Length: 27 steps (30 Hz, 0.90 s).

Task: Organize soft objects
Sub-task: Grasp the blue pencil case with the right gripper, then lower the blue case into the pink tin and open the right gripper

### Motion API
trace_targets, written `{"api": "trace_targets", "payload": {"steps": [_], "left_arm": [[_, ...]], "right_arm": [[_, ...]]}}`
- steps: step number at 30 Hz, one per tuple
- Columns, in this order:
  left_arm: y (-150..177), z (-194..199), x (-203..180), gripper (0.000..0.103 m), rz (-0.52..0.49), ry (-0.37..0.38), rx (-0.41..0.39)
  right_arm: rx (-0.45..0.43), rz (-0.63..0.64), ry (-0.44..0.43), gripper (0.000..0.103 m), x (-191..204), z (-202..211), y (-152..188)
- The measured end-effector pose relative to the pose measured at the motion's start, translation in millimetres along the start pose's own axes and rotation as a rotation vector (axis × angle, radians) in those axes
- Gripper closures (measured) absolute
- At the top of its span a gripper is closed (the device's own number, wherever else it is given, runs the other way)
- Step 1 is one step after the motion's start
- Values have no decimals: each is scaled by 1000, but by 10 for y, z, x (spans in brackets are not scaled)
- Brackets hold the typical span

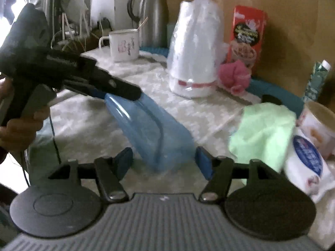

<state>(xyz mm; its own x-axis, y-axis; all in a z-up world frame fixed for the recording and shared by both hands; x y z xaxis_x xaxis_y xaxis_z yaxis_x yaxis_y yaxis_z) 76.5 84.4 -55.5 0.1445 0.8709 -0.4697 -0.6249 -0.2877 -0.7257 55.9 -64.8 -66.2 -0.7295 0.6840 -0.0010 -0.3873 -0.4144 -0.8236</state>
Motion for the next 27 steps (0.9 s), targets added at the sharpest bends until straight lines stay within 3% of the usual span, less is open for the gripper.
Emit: {"api": "trace_targets", "payload": {"steps": [5,10,19,27], "left_arm": [[-8,-42,-328,31,-41,71,23],[-127,-270,-1001,31,-160,152,27],[-392,-853,-2535,31,-372,314,-5],[-434,-1518,-3413,30,-445,344,7]], "right_arm": [[-41,6,56,37,-27,232,62],[-97,5,195,37,-257,646,147],[-220,-60,486,37,-1156,1532,219],[-240,-107,670,37,-1989,1912,385]]}}
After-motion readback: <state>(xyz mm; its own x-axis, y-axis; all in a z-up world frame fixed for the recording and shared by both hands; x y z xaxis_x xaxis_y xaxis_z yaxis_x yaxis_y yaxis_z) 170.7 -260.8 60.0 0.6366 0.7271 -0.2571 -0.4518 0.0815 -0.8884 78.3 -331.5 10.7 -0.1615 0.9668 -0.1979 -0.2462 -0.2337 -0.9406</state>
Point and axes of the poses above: each gripper's, at about its wrist camera, not at the fingertips, and z roughly against the way its jaws point, x to its left, y to its underside, the point moved 8 cm from there along -z, roughly the way its jaws point, and after that the axes turned 3 degrees about -x, right-handed, at the moved point
